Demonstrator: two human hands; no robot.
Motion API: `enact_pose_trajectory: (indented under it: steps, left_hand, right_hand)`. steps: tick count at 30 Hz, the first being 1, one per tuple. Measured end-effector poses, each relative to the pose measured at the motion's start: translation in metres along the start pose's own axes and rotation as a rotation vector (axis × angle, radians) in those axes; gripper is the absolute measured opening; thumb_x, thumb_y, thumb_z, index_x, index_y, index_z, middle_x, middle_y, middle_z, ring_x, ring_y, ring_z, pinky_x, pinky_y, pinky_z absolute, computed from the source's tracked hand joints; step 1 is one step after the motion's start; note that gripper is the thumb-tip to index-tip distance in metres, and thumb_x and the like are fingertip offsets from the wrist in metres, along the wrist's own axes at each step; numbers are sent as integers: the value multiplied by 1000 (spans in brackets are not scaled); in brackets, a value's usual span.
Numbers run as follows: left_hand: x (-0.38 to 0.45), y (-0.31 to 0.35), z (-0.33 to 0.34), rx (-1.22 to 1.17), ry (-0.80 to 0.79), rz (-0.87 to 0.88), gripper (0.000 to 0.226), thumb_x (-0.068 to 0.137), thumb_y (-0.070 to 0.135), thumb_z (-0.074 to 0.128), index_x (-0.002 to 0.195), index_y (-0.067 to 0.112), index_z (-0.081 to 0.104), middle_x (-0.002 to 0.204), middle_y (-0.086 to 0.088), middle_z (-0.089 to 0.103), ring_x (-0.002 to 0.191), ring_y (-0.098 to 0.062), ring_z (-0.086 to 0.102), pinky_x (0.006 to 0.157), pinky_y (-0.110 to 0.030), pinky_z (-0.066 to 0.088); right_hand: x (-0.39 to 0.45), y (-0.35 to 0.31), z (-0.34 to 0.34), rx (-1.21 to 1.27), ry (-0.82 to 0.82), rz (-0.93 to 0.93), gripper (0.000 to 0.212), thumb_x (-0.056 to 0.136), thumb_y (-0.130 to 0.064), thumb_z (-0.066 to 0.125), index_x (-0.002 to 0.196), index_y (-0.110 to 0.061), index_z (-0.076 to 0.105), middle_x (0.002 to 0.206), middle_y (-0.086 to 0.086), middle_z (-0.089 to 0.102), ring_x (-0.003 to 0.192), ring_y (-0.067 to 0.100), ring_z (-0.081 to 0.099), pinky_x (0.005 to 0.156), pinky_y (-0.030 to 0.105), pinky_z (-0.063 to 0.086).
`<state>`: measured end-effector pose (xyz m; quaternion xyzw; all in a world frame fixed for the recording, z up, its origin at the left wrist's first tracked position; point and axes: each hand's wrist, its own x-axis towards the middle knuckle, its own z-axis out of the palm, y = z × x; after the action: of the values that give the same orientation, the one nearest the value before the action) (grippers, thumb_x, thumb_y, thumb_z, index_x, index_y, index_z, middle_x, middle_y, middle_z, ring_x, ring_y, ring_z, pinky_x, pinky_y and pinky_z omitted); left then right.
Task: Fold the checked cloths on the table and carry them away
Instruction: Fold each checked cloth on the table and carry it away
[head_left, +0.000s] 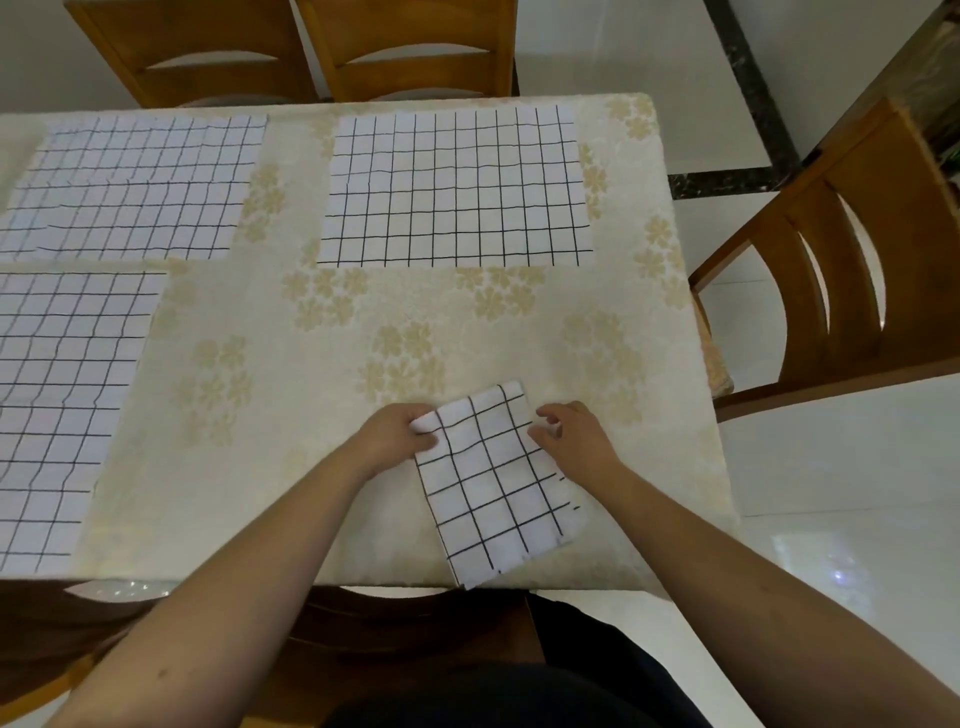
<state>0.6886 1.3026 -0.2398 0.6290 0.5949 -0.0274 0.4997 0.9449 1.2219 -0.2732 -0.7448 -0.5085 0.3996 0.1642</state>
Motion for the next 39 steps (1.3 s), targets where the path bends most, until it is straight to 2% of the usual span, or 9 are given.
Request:
enact_pose_trajectory:
  steps: [3,6,8,13,17,23,28,35,39]
  left_hand:
    - [5,-8,7,-553,189,-139,33,82,28,76,112,22,64,111,-5,65,90,-20,66,69,-32,53]
    - [-7,-11,21,-859,183,-241,23,88,31,70,97,11,62,89,-4,70,71,-11,66,65,-26,52]
    - [-19,-15,31,-824,173,-261,22,90,32,67,82,13,60,72,2,68,62,-8,65,65,-24,52]
    - [-38,-38,56,-717,127,-263,27,82,20,77,103,7,67,102,-13,73,95,-27,70,89,-42,56]
    - [-44,-41,68,-668,104,-212,42,86,7,70,125,14,56,113,-6,69,101,-23,68,93,-44,54]
    - [-44,-33,54,-765,90,-87,36,96,4,54,126,24,53,120,-3,68,108,-23,65,93,-49,53]
    - [-47,-24,34,-936,-61,-30,42,96,0,51,134,18,49,127,-6,65,117,-25,61,90,-39,52]
    - [-58,-8,17,-1068,-181,62,45,93,-3,49,136,8,48,130,-17,61,115,-30,61,94,-43,53]
    - [-64,-2,10,-1152,-245,135,51,89,-2,55,139,5,46,133,-19,58,120,-31,58,95,-41,52]
  right_hand:
    - [-2,-3,6,68,28,99,37,92,-36,62,122,-13,60,112,8,56,93,17,57,75,24,45]
    - [-4,-3,4,50,29,168,36,90,-36,65,115,-10,62,99,2,60,83,14,56,70,23,42]
    - [-5,-2,3,26,18,215,36,87,-38,67,111,-10,64,96,0,61,80,15,58,69,25,45]
    - [-9,-5,5,-24,-41,277,37,86,-39,69,111,-12,65,105,5,68,90,18,63,72,24,44]
    - [-12,-10,7,-2,-46,296,32,83,-38,72,104,-13,67,95,3,68,77,17,61,68,24,45]
    - [-22,-12,3,193,17,270,33,80,-41,75,95,-14,63,84,-5,62,70,10,58,58,19,41]
    - [-26,-17,-3,564,-34,300,54,79,-47,74,121,-20,53,106,-6,61,93,9,58,81,28,45]
    - [-27,-26,2,667,-248,406,65,80,-58,67,132,-22,53,120,-6,57,67,12,41,59,25,37]
    - [-33,-35,1,772,-325,446,55,78,-57,68,115,-18,59,66,-4,41,54,10,27,50,24,21]
